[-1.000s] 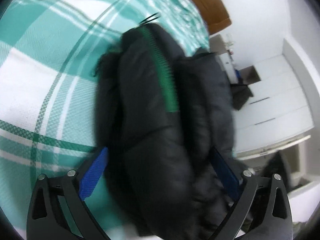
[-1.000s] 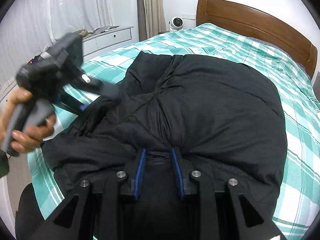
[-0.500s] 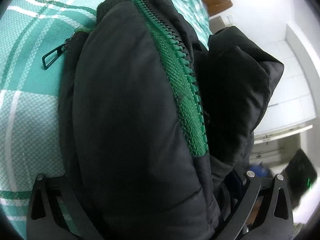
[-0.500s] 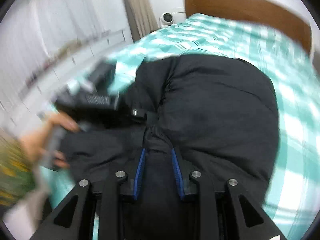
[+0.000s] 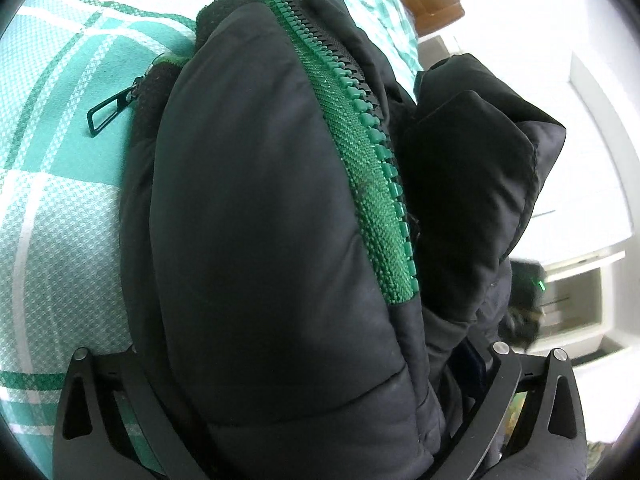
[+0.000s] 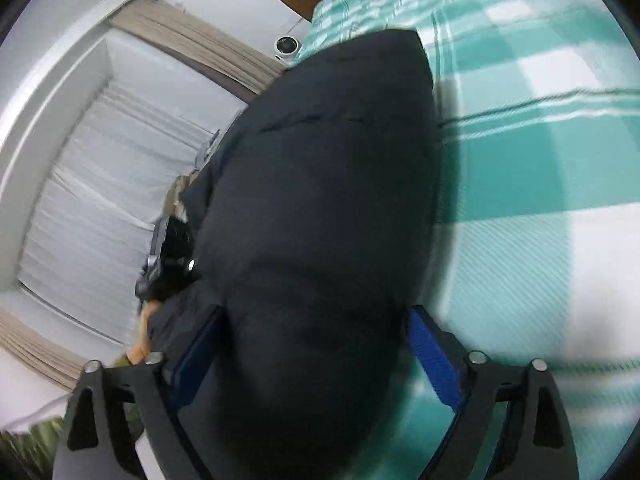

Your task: Fold large clothes

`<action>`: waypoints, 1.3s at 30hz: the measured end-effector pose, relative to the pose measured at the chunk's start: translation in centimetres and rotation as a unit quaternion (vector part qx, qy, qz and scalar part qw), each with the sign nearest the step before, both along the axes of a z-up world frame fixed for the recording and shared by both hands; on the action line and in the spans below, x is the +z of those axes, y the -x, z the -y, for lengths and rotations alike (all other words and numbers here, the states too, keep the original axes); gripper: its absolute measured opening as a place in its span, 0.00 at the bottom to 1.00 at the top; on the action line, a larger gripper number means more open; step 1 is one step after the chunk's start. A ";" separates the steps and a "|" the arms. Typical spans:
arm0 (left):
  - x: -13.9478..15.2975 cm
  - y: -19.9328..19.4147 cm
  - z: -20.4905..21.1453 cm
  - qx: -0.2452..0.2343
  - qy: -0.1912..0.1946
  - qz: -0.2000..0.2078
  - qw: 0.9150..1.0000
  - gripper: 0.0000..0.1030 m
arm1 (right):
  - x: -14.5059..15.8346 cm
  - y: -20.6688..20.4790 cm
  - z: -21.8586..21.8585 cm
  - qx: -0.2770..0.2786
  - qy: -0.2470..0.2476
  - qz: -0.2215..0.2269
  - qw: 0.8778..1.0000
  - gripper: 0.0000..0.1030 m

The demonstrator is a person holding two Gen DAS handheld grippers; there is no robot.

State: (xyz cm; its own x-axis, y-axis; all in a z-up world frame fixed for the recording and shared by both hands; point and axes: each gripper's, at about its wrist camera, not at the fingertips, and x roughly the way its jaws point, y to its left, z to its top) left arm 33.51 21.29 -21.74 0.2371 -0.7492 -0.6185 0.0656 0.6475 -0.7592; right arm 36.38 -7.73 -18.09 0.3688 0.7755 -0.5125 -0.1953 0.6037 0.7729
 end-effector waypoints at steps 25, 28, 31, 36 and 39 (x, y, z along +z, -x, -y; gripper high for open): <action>13.1 -6.8 5.3 0.063 0.008 0.135 0.989 0.98 | 12.3 -8.4 1.7 0.049 0.019 0.184 0.982 0.71; 7.0 -8.6 5.6 0.072 -0.029 0.046 0.996 0.98 | 6.6 -11.5 4.1 0.007 0.080 0.055 0.995 0.86; 4.0 -7.1 4.0 0.095 0.050 0.012 0.994 0.98 | 2.4 -11.1 7.8 -0.040 0.047 -0.010 0.998 0.94; 9.7 -1.9 2.5 0.110 -0.028 0.107 0.988 0.98 | 5.8 -6.0 11.0 -0.076 0.055 0.085 0.992 0.95; 14.5 2.6 3.2 0.127 -0.164 0.181 0.961 0.99 | 9.8 -1.4 9.6 -0.086 0.132 0.189 0.969 0.95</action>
